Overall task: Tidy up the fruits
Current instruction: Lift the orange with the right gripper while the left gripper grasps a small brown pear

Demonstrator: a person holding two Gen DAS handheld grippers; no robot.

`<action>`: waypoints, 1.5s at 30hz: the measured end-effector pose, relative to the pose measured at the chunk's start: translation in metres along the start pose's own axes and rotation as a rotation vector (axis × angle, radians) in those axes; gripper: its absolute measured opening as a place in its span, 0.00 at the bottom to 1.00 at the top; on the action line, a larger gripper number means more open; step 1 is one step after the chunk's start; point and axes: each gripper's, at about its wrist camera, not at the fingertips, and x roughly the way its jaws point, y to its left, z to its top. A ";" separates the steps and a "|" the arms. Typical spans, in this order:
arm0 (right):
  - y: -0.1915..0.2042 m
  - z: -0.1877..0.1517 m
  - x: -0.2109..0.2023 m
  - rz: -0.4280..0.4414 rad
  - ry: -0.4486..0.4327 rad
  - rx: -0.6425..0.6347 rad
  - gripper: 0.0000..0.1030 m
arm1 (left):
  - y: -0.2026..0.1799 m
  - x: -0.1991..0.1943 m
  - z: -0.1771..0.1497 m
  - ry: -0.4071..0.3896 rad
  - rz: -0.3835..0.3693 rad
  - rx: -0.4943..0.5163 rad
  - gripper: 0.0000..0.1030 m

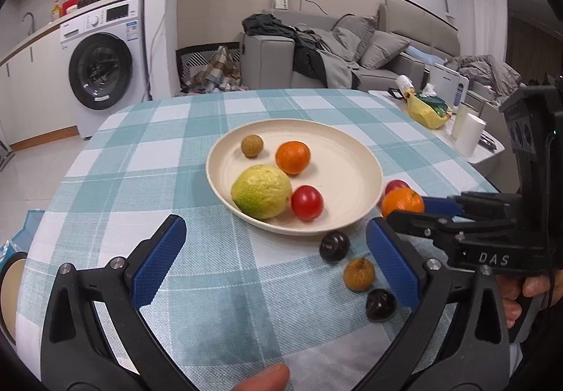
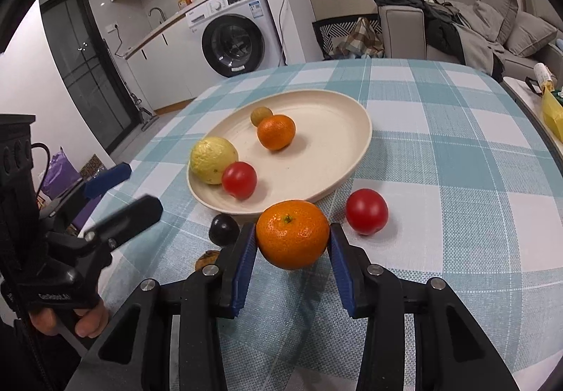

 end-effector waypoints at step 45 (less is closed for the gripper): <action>0.004 -0.004 -0.027 0.004 -0.121 -0.010 0.41 | -0.032 0.046 -0.019 0.289 -0.271 -0.045 0.21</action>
